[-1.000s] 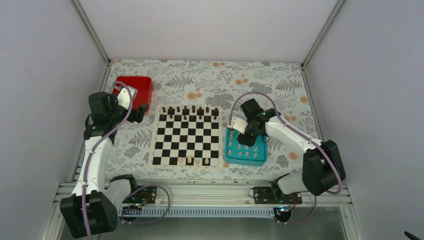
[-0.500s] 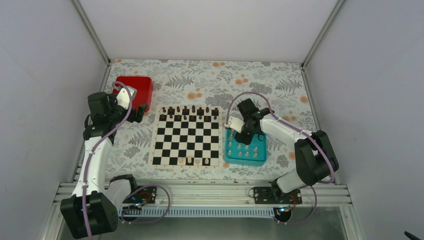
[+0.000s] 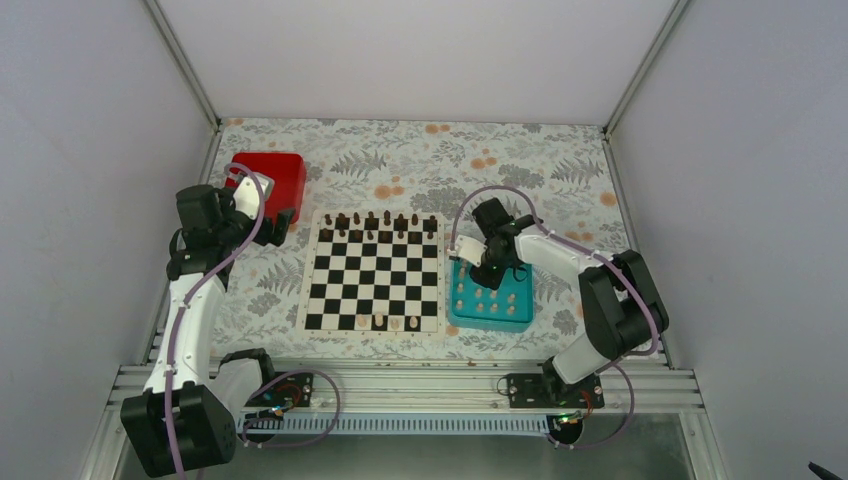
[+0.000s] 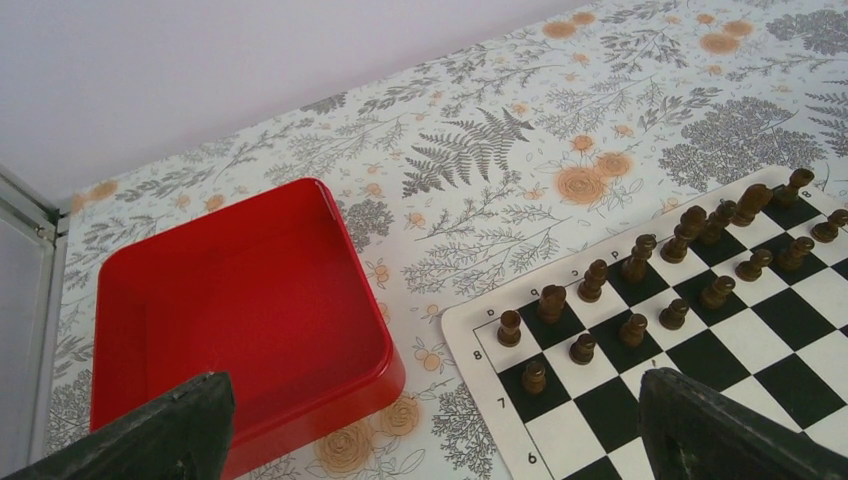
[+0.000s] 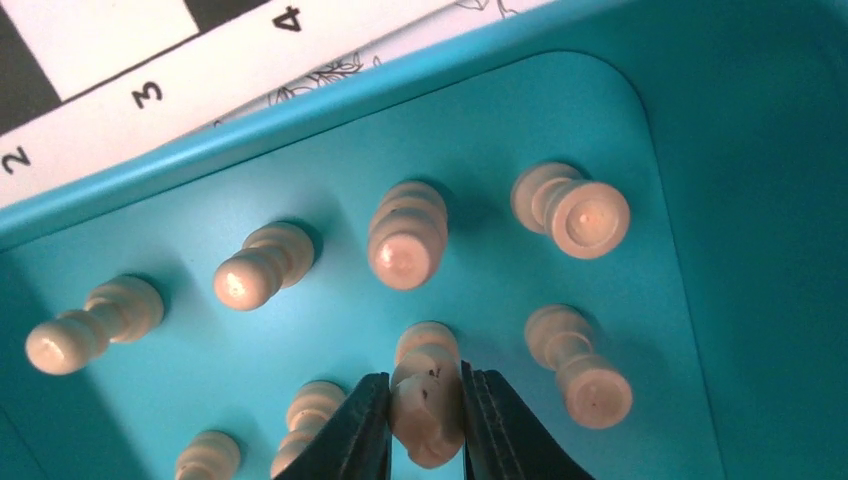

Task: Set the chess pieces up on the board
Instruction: Pick up the chess piece from the storage box.

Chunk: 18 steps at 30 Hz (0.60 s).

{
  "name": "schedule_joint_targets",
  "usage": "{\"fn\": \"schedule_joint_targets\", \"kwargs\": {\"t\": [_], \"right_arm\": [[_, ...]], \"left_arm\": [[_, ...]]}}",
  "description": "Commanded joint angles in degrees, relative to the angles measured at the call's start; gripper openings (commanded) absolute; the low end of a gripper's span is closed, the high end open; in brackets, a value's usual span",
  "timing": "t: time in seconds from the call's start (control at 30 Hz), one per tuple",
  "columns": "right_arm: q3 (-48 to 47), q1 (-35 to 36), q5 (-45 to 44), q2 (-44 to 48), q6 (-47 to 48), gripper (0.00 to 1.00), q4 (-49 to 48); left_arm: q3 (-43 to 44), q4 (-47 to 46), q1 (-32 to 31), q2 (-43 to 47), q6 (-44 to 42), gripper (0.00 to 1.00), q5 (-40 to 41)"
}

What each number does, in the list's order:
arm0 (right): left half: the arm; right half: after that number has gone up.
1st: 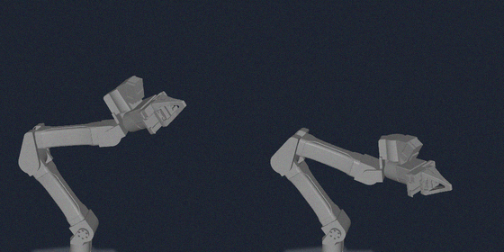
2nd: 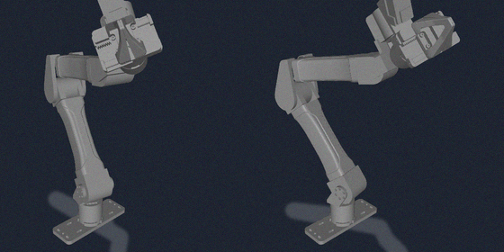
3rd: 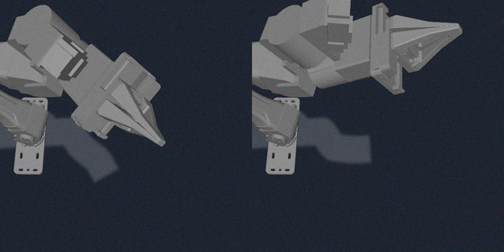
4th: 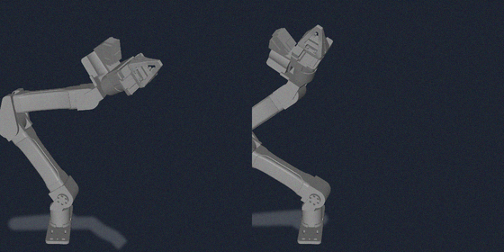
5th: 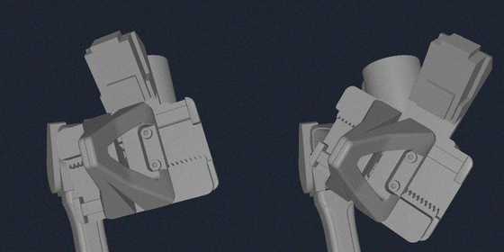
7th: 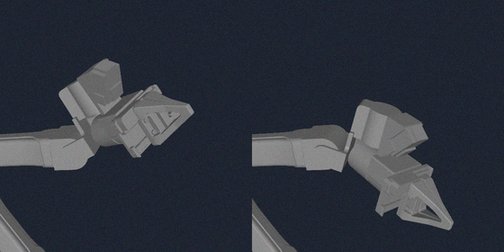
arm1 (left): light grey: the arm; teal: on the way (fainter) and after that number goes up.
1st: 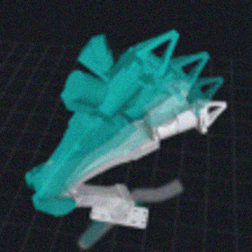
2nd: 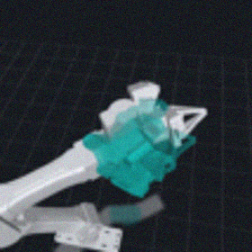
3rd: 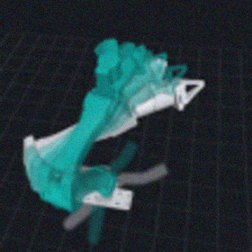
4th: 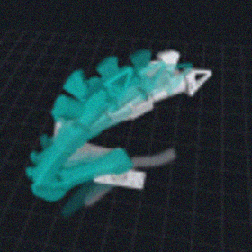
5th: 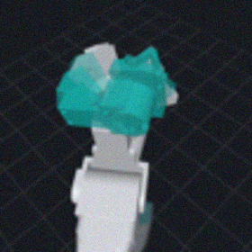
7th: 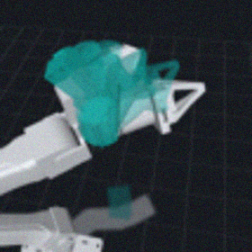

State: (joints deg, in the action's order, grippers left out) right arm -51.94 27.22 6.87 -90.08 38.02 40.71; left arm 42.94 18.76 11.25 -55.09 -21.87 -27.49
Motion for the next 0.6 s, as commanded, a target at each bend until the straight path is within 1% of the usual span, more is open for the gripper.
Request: {"fn": "schedule_joint_targets", "kwargs": {"t": [0.0, 0.13, 0.23, 0.3, 0.37, 0.43, 0.53, 0.57], "right_arm": [[-2.03, -0.46, 2.04, 1.02, 0.27, 0.15, 0.02], [-5.65, -0.35, 1.43, 2.58, 0.31, 0.08, 4.95], [-10.38, 0.46, 1.01, 4.26, 0.23, 0.07, 9.23], [-14.89, 2.2, 0.68, 5.03, -0.1, 0.06, 12.58], [-20.19, 5.27, 0.2, 4.91, -0.82, 0.06, 15.71], [-26.26, 10.34, -0.15, 3.55, -1.46, 0.06, 19.03], [-36.67, 17.94, -0.48, -1.43, -2.84, 0.07, 23.83], [-41.94, 20.39, -0.32, -3.72, -3.01, 0.07, 25.36]], "left_arm": [[-0.4, -0.87, 0.36, 0.43, -0.54, 1.0, -1.09], [-0.4, -0.87, 0.39, 0.59, -0.5, 1.0, -1.3], [-0.25, -0.86, 0.37, 0.51, -0.46, 1.0, -1.43], [-0.1, -0.8, 0.36, 0.44, -0.38, 1.0, -1.52], [-0.1, -0.79, 0.39, 0.54, -0.29, 1.0, -1.52], [-0.04, -0.81, 0.44, 0.6, -0.21, 1.0, -1.47], [0.04, -0.91, 0.38, 0.59, -0.06, 1.0, -0.93], [0.0, -0.91, 0.44, 0.66, 0.02, 1.0, -0.63]]}}
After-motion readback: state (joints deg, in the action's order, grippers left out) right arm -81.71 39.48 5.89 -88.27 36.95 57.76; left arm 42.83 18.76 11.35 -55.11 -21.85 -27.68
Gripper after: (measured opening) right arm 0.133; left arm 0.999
